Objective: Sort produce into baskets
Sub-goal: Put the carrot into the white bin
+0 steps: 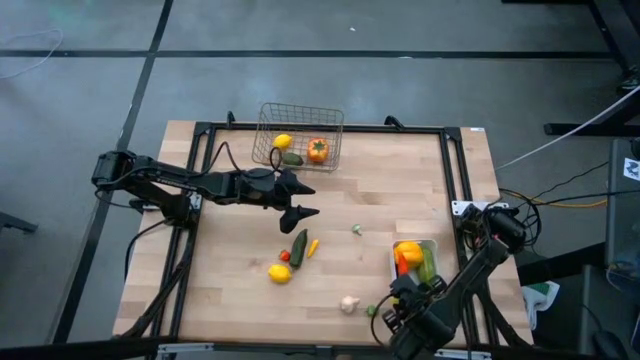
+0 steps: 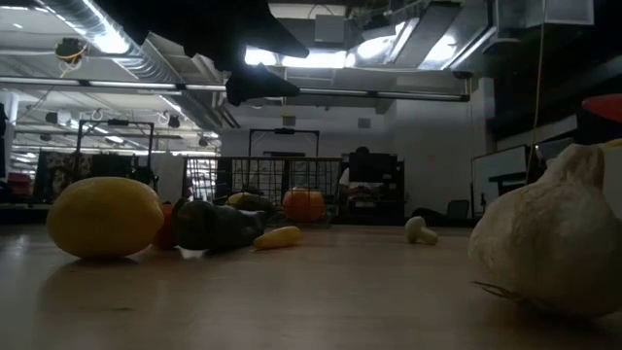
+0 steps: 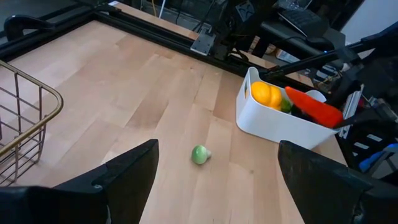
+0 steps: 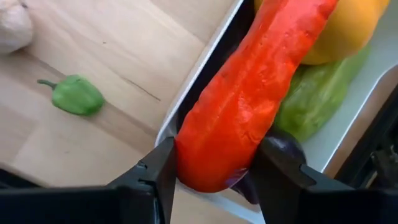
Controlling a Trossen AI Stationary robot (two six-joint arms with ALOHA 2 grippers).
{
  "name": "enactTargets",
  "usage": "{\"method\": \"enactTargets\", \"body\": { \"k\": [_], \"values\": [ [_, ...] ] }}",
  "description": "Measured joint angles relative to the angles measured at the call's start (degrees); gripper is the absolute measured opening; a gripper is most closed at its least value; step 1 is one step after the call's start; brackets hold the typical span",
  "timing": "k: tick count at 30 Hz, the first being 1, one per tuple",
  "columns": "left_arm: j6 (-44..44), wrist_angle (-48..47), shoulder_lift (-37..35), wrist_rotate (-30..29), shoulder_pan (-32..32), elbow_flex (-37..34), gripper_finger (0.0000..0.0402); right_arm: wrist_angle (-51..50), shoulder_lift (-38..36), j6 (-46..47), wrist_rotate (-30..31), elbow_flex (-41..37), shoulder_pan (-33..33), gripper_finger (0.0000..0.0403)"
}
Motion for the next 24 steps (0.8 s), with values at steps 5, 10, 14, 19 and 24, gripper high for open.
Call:
{"method": "enactTargets", "body": {
  "k": [5, 10, 14, 19, 24],
  "values": [
    [0.0, 0.0, 0.0, 0.0, -0.6, 0.0, 0.0327, 0.1, 0.0, 0.0, 0.0, -1.4, 0.0, 0.0168],
    [0.0, 0.0, 0.0, 0.0, -1.6, 0.0, 0.0327, 0.2, 0.0, 0.0, 0.1, -1.4, 0.0, 0.0168],
    [0.0, 0.0, 0.0, 0.0, -2.5, 0.0, 0.0327, 0.3, 0.0, 0.0, 0.1, -1.4, 0.0, 0.0168],
    [-0.9, 0.0, 0.0, 0.0, -3.6, 0.0, 0.0327, 0.5, 0.0, 0.0, 0.1, -1.4, 0.0, 0.0168],
    [-1.1, 0.0, 0.0, -0.2, -4.4, 0.0, 0.0327, 1.2, 0.0, 0.0, 0.1, -1.4, 0.0, 0.0168]
  ]
}}
